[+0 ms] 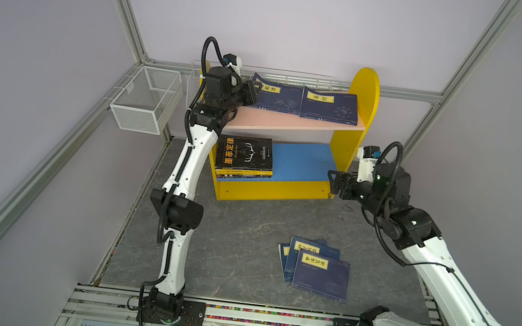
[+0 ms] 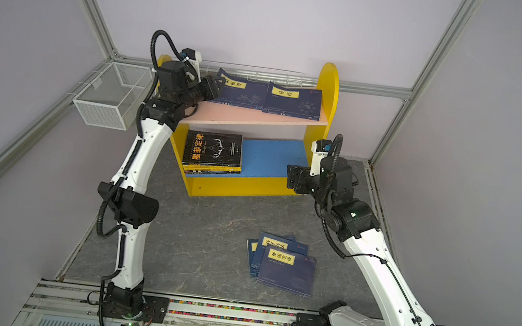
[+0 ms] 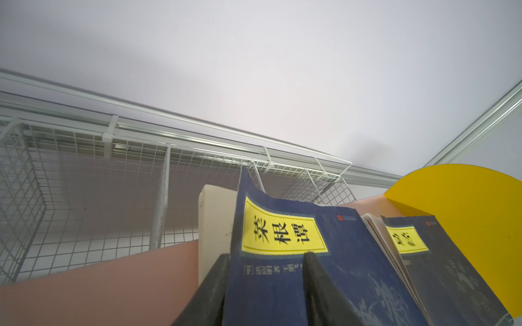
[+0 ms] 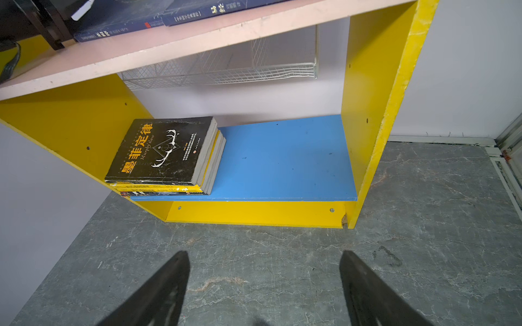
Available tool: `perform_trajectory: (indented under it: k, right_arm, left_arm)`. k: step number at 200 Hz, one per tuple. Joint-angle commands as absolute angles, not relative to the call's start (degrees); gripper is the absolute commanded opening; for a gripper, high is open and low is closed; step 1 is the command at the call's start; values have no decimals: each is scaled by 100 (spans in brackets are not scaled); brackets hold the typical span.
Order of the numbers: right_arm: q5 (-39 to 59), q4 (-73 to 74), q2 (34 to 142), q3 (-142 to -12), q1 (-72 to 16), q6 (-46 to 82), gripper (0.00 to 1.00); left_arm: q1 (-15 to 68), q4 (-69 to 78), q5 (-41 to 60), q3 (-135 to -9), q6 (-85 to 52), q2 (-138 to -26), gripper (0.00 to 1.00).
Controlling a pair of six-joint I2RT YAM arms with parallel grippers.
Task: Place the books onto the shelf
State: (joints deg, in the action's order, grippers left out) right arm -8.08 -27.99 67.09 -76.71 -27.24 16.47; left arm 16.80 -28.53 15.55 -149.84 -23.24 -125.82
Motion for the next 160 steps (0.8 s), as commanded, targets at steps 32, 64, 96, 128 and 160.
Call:
perform_trajectory:
  k: [32, 64, 96, 128, 160]
  right_arm:
    - [-799, -2681, 6732, -7545, -2675, 1621, 86]
    - [-781, -2705, 6649, -7615, -2675, 1617, 86]
    - [-805, -2799, 6508, -7808, -2668, 1547, 87]
    - [-890, -2808, 6432, -8004, -2635, 1533, 87]
    - [-743, -2877, 6585, -8479, -2617, 1535, 87]
  left_arm:
    - [1980, -3407, 2181, -14499, -2432, -12541, 19]
    - [2179, -3952, 1565, -14480, -2314, -12314, 3]
    - [2285, -4207, 1229, -13801, -2406, -11714, 0]
    - [2297, -4051, 1226, -12965, -2432, -11139, 0]
    - [2297, -4083, 1160, -12785, -2351, -10920, 0]
